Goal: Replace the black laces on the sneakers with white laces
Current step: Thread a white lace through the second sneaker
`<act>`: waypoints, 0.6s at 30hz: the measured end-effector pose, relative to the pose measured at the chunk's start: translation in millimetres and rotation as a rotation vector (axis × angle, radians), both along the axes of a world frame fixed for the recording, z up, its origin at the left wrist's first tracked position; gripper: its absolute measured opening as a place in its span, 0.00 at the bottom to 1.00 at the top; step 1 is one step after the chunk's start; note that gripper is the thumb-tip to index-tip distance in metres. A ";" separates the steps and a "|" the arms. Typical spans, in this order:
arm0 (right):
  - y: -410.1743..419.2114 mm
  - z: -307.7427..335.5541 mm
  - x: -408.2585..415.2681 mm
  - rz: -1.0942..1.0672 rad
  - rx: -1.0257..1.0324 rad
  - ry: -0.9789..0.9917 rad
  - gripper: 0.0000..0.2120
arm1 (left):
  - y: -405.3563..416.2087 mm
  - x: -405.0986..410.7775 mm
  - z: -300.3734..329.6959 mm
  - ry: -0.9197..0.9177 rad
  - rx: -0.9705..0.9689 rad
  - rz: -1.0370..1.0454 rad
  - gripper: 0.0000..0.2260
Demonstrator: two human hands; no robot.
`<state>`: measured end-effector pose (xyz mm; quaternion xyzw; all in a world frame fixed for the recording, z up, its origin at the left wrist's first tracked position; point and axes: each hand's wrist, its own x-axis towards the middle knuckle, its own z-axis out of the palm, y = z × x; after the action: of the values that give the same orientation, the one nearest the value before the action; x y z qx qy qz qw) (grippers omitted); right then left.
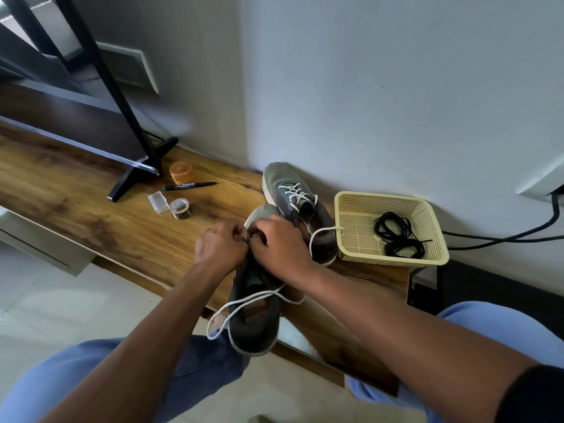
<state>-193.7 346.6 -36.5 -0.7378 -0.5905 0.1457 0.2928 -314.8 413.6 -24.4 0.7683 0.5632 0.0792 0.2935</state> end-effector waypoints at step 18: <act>5.1 5.6 12.0 -0.044 -0.129 0.075 0.12 | 60.1 -28.6 99.6 -0.768 -0.041 0.092 0.09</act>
<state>-181.6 351.6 -30.9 -0.7620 -0.5522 0.2042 0.2697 -343.4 473.8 75.2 0.6506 0.4476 0.3632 0.4944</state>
